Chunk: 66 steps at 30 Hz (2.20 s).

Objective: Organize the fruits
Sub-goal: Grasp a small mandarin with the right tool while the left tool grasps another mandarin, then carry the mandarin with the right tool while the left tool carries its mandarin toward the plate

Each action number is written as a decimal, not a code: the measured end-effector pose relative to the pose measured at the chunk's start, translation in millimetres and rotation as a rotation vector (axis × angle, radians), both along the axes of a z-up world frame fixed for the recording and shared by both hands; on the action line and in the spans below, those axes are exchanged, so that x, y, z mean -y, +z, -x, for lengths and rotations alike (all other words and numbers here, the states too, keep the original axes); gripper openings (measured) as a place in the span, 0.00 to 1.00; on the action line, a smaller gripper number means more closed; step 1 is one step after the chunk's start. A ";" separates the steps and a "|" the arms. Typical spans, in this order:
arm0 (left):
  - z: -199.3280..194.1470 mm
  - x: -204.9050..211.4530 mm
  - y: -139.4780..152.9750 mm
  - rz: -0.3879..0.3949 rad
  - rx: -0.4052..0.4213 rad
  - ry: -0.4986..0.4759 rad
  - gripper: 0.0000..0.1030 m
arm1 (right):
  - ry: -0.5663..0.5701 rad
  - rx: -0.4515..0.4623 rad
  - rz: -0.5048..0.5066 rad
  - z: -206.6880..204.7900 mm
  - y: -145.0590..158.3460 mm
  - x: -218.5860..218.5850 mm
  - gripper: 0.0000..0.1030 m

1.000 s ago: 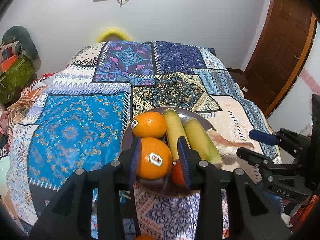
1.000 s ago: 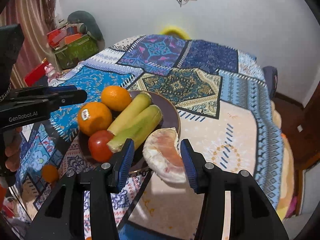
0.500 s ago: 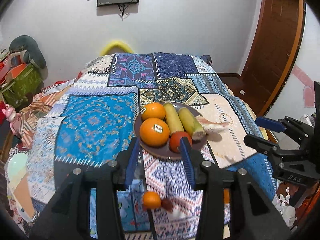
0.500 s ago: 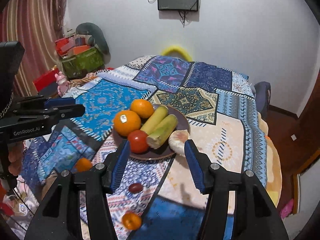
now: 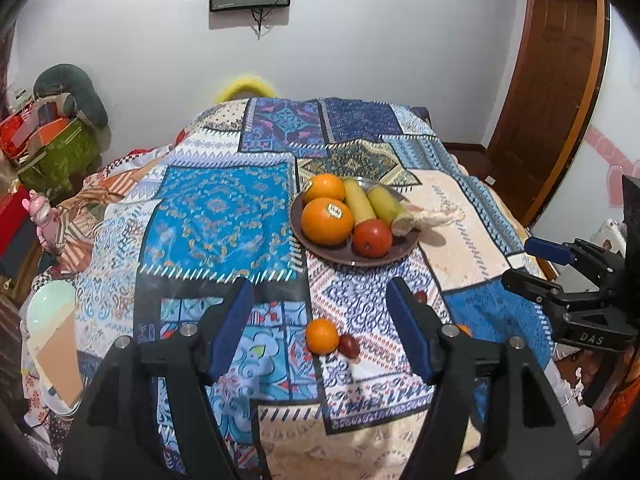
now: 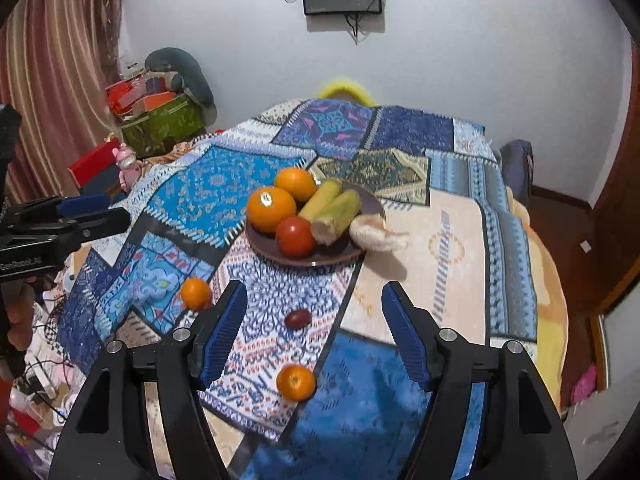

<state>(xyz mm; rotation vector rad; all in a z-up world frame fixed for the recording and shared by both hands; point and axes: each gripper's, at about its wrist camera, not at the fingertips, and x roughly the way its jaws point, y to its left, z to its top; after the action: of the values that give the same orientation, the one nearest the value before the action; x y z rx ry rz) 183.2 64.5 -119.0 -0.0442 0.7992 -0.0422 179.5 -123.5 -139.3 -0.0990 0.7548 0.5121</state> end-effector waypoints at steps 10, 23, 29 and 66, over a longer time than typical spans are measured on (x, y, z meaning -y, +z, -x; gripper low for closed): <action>6.8 -14.6 -31.9 0.037 -0.048 0.023 0.67 | -0.001 -0.151 0.016 -3.4 -36.6 -5.0 0.65; -6.6 -21.8 -71.3 0.074 -0.137 0.028 0.67 | 0.039 -0.357 0.037 -13.0 -86.0 -16.1 0.44; -12.3 -16.5 -83.7 0.061 -0.161 0.008 0.67 | 0.057 -0.373 0.053 -12.9 -98.4 -20.0 0.31; -59.0 4.5 -93.7 0.065 -0.163 -0.034 0.33 | 0.019 -0.207 -0.059 -46.6 -48.5 -6.0 0.31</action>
<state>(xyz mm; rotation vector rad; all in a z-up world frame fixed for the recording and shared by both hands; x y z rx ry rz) 242.3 60.0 -212.7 -0.0964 0.9611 -0.0982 226.2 -117.5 -187.8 0.0023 0.9408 0.5682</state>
